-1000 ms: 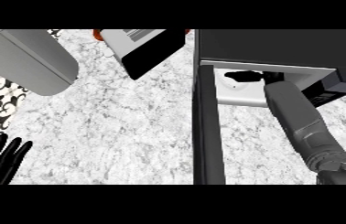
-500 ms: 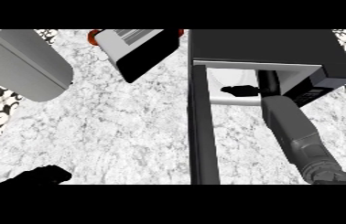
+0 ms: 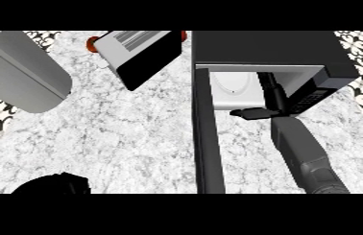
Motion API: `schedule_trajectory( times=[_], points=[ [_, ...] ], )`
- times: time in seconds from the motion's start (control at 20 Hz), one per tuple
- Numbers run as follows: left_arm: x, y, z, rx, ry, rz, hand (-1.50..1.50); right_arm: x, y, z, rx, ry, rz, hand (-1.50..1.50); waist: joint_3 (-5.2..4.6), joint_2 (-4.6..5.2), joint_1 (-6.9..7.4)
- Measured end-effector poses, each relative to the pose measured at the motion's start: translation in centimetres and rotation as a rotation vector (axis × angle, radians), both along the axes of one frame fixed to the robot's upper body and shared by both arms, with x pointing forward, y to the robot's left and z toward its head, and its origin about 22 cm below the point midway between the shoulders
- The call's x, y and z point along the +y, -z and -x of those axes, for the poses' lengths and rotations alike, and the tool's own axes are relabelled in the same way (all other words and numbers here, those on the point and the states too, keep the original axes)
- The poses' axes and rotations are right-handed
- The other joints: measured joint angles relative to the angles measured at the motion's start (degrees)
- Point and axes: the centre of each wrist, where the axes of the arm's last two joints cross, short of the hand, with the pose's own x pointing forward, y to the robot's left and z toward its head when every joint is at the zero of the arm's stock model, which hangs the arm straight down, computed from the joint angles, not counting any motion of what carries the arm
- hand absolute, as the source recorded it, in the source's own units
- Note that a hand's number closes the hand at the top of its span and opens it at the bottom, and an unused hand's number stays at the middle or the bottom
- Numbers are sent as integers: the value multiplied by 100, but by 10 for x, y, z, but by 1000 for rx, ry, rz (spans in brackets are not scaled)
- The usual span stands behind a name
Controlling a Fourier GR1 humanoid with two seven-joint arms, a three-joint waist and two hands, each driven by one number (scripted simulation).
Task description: Pick up the milk, place it into the microwave and close the microwave
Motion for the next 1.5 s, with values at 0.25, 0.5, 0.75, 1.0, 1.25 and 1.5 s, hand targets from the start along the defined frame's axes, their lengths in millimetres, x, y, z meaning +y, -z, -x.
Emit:
schedule_trajectory(
  times=[0.25,0.5,0.75,1.0,1.25,1.5],
  points=[
    [-18,1,-3,21,37,-11,150,-11,33,35,26,-15,-4,-150,1,-44,-121],
    [-42,-1,-15,11,93,-48,150,-32,52,68,49,12,6,-150,8,-42,-213],
    [-73,3,-31,0,131,-92,150,-66,65,110,72,75,12,-150,12,-19,-296],
    [-111,11,-56,-24,206,-160,150,-87,69,149,78,100,32,-150,11,9,-356],
    [-146,38,-70,-7,274,-252,150,-108,57,179,49,115,51,-150,10,26,-365],
    [-173,74,-79,3,279,-318,150,-128,35,204,19,91,96,-150,6,47,-393]
  ],
)
